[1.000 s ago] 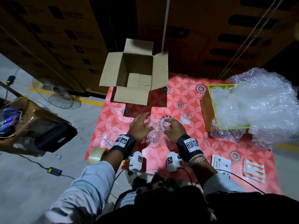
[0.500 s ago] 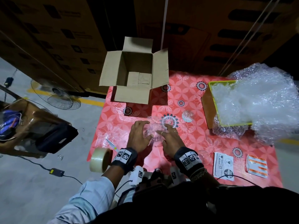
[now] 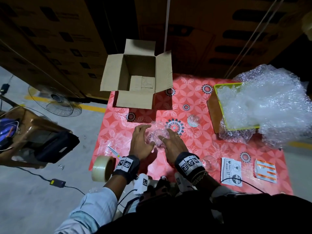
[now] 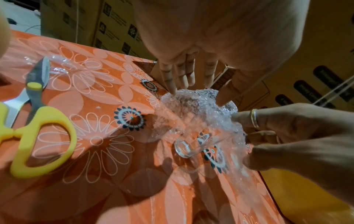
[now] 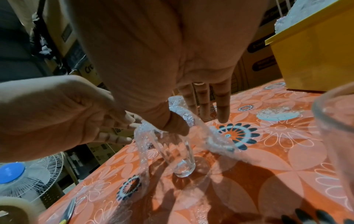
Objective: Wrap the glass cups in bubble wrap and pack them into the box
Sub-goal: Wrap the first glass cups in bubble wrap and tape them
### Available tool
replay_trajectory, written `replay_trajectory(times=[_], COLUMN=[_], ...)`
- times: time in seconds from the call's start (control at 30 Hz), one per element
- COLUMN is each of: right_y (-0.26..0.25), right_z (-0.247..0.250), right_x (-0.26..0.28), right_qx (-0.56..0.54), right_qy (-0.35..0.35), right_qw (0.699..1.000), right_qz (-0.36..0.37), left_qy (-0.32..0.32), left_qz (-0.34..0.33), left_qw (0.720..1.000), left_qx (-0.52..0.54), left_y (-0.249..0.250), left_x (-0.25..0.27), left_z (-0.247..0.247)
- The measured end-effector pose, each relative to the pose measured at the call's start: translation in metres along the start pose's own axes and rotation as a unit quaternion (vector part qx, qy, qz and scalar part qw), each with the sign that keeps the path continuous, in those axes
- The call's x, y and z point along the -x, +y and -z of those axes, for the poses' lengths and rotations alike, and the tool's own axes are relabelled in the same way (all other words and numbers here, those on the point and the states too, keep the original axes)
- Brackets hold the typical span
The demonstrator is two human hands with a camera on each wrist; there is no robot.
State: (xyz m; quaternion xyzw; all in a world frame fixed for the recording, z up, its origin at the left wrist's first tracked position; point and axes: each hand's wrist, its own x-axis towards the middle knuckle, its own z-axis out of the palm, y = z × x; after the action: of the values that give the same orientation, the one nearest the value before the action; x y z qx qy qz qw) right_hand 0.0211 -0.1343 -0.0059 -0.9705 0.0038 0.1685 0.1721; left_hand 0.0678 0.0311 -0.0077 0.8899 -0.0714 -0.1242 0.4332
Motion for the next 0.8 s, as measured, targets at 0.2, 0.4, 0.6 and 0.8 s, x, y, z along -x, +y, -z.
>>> replay_trajectory(times=[0.2, 0.4, 0.6, 0.8], right_y=[-0.002, -0.01, -0.02, -0.017], right_z=[0.013, 0.008, 0.012, 0.024], right_x=[0.016, 0.014, 0.01, 0.018], right_qx=[-0.016, 0.044, 0.091, 0.052], right_qy=[0.075, 0.067, -0.001, 0.049], right_qw=[0.997, 0.995, 0.995, 0.996], right_qz=[0.024, 0.061, 0.046, 0.047], left_qy=[0.025, -0.028, -0.032, -0.039], left_qz=[0.055, 0.178, 0.205, 0.21], left_qw=[0.996, 0.969, 0.961, 0.957], left_qx=[0.068, 0.169, 0.18, 0.197], left_y=[-0.004, -0.014, -0.016, -0.017], left_x=[-0.003, -0.014, -0.016, -0.012], left_z=[0.003, 0.002, 0.002, 0.004])
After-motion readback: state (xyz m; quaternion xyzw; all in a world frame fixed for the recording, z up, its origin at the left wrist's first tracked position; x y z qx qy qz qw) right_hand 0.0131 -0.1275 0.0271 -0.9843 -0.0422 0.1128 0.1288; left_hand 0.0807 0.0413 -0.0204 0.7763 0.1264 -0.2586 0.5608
